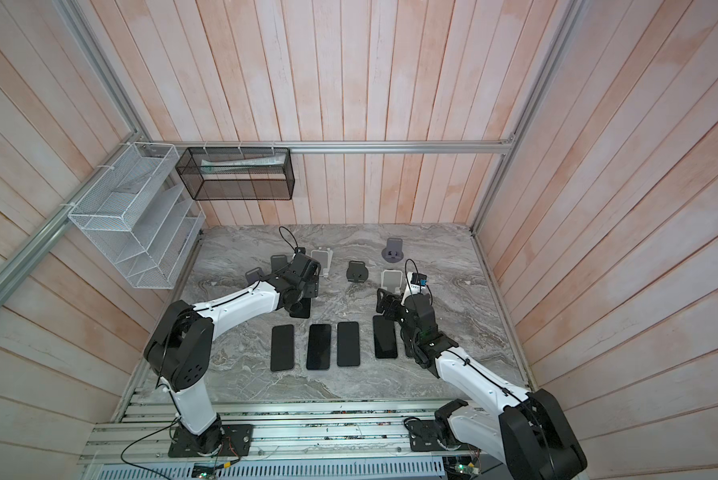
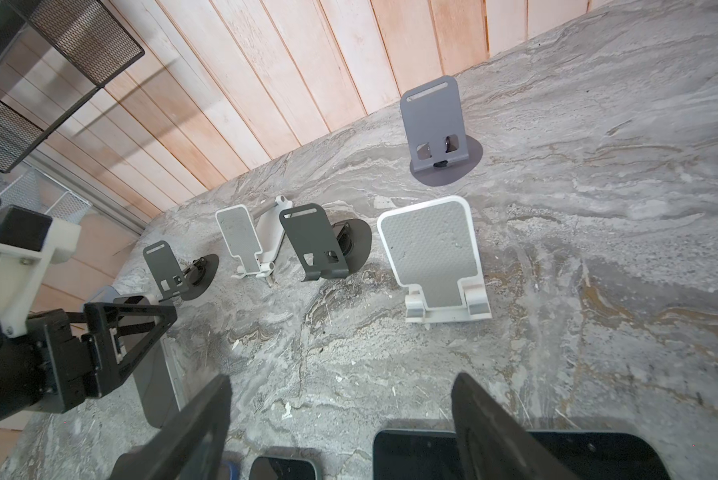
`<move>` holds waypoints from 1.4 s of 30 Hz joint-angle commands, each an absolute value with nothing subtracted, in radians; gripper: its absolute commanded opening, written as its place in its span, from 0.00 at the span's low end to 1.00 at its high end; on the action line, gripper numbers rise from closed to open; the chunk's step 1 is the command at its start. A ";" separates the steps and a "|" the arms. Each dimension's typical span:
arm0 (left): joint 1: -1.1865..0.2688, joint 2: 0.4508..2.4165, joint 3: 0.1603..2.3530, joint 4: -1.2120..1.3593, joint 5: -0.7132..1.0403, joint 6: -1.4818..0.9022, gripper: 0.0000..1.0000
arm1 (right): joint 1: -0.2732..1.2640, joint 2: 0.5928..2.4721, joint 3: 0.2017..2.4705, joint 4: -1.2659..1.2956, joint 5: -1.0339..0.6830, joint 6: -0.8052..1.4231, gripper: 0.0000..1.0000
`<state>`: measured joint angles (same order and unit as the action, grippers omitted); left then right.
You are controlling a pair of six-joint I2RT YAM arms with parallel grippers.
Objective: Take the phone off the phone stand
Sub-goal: 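Lift the black phone up off the white stand with the left gripper, then carry the black phone toward the robot and lower it beside the flat phones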
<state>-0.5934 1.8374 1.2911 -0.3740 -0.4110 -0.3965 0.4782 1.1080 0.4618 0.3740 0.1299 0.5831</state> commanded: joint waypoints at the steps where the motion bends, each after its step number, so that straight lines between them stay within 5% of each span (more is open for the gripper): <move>1: -0.577 1.872 1.304 -0.349 -0.386 -0.394 0.59 | 0.493 1.115 0.453 0.390 0.158 0.574 0.83; 29: -0.534 2.040 1.344 -0.345 -0.335 -0.452 0.58 | 0.503 1.131 0.469 0.362 0.212 0.561 0.83; 42: -0.534 2.062 1.345 -0.365 -0.371 -0.475 0.67 | 0.503 1.158 0.470 0.370 0.204 0.566 0.83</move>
